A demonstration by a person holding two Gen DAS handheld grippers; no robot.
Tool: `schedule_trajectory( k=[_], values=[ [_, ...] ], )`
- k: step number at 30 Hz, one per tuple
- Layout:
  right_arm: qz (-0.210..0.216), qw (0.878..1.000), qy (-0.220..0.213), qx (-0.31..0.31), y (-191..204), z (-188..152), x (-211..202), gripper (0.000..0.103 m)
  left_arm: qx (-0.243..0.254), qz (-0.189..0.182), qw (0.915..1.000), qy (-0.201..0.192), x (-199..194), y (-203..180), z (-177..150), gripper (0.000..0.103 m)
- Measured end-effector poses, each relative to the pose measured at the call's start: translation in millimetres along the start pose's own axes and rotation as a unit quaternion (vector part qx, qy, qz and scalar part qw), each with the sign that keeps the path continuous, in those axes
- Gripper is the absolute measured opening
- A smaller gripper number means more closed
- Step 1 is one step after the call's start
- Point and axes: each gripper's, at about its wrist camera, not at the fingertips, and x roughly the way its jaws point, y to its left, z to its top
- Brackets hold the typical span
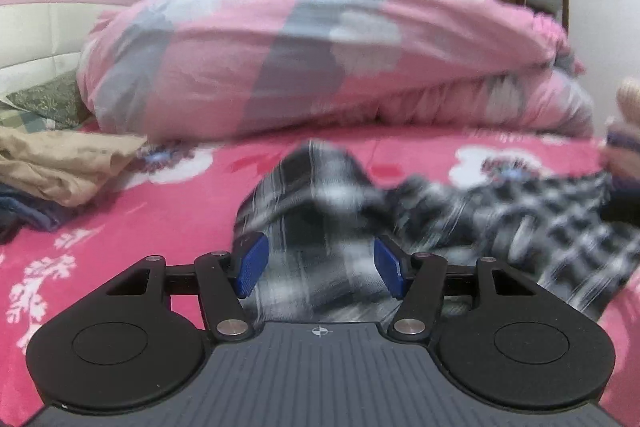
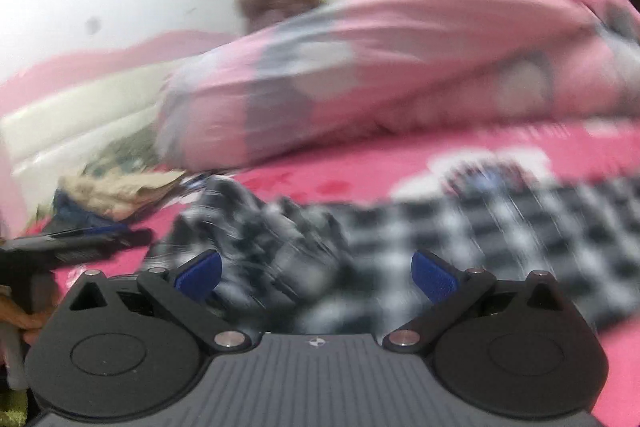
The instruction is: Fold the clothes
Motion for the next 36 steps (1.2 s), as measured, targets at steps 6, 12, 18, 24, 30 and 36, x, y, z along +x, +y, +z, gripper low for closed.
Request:
schedule_trajectory(
  k=[6, 12, 18, 24, 30, 36],
  values=[
    [0.009, 0.995, 0.033, -0.096, 30.0, 25.4, 76.6, 0.089, -0.044, 0.008, 0.9983, 0.038, 21.2, 21.2, -21.3, 0.059],
    [0.047, 0.987, 0.111, -0.110, 25.6, 35.2, 154.0, 0.078, -0.102, -0.017, 0.9936, 0.044, 25.4, 41.6, -27.6, 0.058],
    [0.069, 0.983, 0.123, -0.114, 24.5, 34.9, 157.3, 0.065, -0.097, -0.016, 0.9943, 0.042, 26.1, 39.7, -28.6, 0.058],
    [0.088, 0.981, 0.117, -0.124, 27.3, 32.3, 142.8, 0.055, -0.100, -0.017, 0.9940, 0.041, 26.8, 39.4, -29.6, 0.058],
    [0.050, 0.983, 0.151, -0.096, 21.8, 24.1, 146.3, 0.033, -0.125, -0.029, 0.9911, 0.036, 25.6, 46.2, -30.9, 0.058],
    [0.072, 0.990, 0.122, -0.022, 23.5, 32.1, 108.2, 0.007, -0.200, -0.054, 0.9779, 0.024, 24.3, 67.0, -33.8, 0.058]
  ],
)
